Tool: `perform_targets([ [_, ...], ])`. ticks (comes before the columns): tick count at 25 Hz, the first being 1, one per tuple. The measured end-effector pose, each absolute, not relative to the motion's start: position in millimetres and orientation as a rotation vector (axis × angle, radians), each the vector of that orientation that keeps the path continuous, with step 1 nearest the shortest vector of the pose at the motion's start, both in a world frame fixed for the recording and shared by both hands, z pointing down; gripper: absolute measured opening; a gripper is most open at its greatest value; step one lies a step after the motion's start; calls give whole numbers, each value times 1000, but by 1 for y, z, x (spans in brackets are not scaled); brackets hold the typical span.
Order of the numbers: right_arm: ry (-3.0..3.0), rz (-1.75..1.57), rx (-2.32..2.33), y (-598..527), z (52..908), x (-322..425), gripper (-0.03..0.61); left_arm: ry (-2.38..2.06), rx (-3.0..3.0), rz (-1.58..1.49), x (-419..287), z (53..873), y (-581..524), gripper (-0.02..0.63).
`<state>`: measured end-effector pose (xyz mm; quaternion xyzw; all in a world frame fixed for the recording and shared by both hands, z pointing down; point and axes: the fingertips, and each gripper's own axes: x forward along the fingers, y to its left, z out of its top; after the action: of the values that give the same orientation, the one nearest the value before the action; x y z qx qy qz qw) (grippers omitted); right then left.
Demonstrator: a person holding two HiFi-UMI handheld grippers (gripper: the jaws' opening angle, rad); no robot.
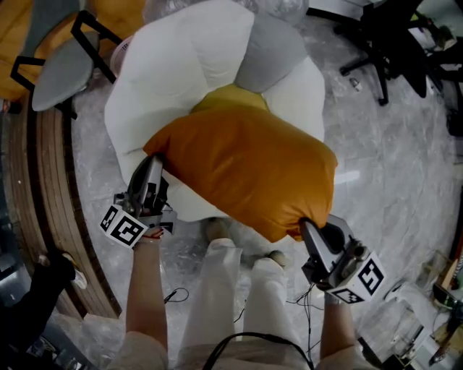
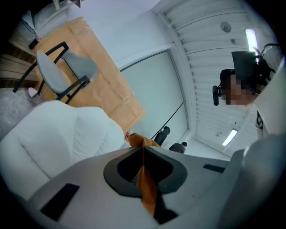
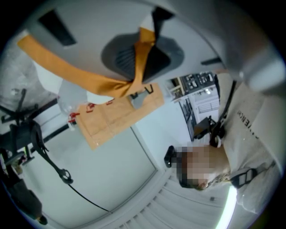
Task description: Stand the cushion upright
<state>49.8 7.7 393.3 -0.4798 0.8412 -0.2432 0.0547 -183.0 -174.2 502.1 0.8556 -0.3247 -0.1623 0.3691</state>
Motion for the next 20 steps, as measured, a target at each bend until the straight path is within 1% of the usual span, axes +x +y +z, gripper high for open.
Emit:
perform_targets([
  [8,2527,-659,-1563,-16,362,76,31,-752,2153,-521,-166,469,-176,34],
  [13,2532,-640,-1540,-28,349,84,29,-764,2191,-510,-169,450,-170,34],
  [20,2536,-660,-1479,-39,350,112,31,-774,2179,-585,-157,428,-159,34],
])
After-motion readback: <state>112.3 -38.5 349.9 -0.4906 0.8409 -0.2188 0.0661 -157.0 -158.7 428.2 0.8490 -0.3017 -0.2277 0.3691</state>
